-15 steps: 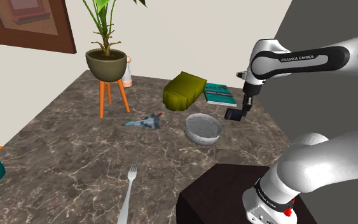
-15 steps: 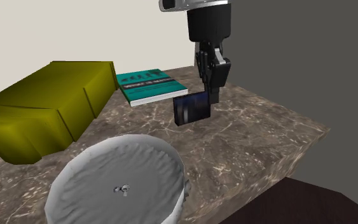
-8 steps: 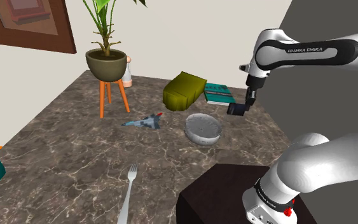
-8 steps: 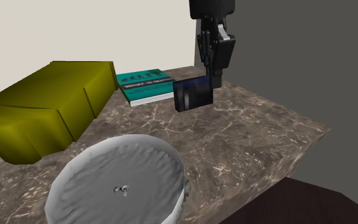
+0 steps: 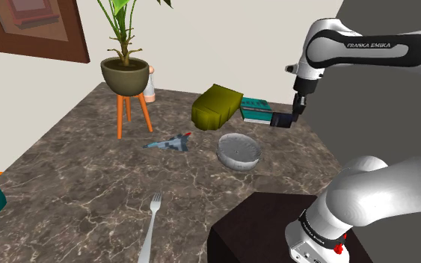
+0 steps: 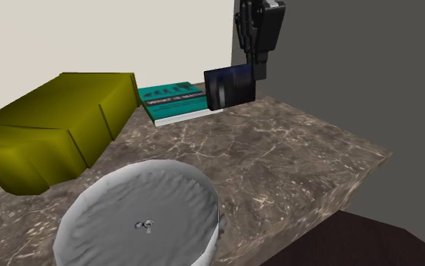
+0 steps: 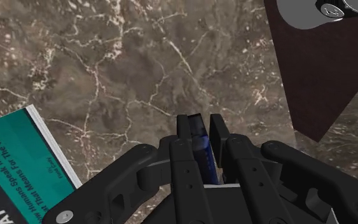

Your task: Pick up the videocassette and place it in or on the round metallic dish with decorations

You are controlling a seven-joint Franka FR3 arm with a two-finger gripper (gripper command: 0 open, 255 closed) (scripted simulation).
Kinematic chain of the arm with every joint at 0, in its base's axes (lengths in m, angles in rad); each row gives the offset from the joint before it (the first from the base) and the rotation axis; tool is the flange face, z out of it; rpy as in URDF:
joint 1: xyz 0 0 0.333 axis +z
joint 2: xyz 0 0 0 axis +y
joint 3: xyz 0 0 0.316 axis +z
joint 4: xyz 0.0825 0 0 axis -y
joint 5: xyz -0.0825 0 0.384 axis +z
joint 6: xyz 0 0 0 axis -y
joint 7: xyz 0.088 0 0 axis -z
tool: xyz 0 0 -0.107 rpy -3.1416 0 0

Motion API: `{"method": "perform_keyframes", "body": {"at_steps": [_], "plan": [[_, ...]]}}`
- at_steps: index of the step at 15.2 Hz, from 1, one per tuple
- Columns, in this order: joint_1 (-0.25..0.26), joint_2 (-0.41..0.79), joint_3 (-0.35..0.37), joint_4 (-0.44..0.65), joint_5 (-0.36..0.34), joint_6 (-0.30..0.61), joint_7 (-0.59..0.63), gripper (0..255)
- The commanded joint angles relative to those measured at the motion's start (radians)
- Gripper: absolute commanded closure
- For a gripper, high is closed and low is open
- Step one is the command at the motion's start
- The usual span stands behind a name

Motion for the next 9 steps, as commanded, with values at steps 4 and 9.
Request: {"method": "perform_keyframes", "body": {"at_steps": [4, 9], "plan": [[0.02, -0.011, 0.048, 0.024, 0.034, -0.042, 0.044, 255], [0.072, -0.015, 0.153, 0.026, 0.116, -0.062, 0.163, 255]]}}
